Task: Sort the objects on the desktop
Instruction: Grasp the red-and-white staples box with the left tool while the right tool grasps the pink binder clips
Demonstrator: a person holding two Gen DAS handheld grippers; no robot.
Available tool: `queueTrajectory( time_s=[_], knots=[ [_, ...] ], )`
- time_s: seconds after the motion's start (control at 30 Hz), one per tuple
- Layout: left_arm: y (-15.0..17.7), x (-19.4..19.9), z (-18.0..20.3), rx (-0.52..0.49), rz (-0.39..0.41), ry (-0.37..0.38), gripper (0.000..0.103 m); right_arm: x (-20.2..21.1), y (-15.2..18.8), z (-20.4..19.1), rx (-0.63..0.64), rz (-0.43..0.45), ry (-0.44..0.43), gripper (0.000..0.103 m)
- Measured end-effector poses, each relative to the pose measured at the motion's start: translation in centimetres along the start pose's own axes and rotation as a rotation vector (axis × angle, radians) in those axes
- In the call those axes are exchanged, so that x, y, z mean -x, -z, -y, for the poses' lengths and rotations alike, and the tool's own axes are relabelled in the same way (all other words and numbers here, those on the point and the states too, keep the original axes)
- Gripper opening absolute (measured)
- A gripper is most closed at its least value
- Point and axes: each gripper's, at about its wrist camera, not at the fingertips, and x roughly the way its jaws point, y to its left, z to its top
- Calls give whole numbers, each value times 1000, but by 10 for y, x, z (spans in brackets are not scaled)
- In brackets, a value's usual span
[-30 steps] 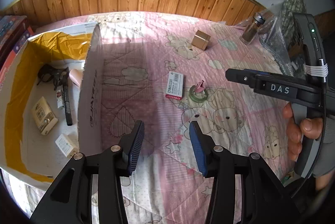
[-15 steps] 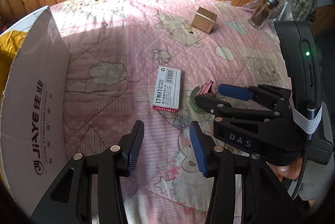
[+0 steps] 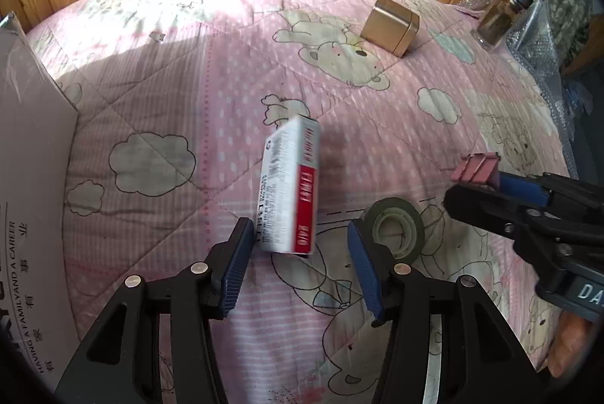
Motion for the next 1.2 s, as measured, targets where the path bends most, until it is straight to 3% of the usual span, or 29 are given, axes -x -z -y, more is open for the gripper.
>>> queueTrajectory(
  time_s=[0.1, 0.17, 0.2, 0.27, 0.37, 0.63, 0.7, 0.73, 0.77, 0.93, 1.03, 1.1, 1.13, 1.2],
  knots=[
    [1, 0, -3, -1, 28, 7, 51, 8, -3, 2, -14, 17, -15, 35],
    [1, 2, -7, 7, 27, 21, 38, 12, -3, 0, -15, 26, -22, 35],
    [1, 3, -10, 20, 26, 31, 38, 13, -2, -1, -13, 29, -26, 35],
    [2, 6, -19, 70, 28, 59, 38, 15, -2, -3, -10, 31, -31, 35],
    [6, 12, -35, 170, 32, 118, 46, 16, 0, -6, -7, 30, -37, 35],
    [-5, 13, -63, 354, 66, 183, 50, 18, -1, -7, -2, 35, -46, 35],
    [-8, 9, -66, 363, 65, 158, 44, 17, 0, -7, 0, 31, -47, 35],
    [-8, 9, -66, 356, 76, 148, 24, 16, 0, -7, 1, 29, -48, 35],
    [-9, 8, -64, 338, 78, 127, 11, 15, 0, -7, 4, 27, -50, 35],
    [-9, 16, -58, 297, 90, 141, 5, 15, 1, -14, 23, 27, -60, 35],
    [-10, 22, -51, 270, 110, 97, 6, 18, 1, -16, 21, 35, -56, 35],
    [-13, 21, -40, 211, 99, 24, 27, 20, 1, -16, 12, 39, -51, 35],
    [-14, 18, -35, 180, 90, -7, 52, 21, 2, -16, 8, 42, -50, 35],
    [-16, 9, -26, 148, 69, -60, 55, 24, 2, -16, 8, 48, -45, 35]
  ],
)
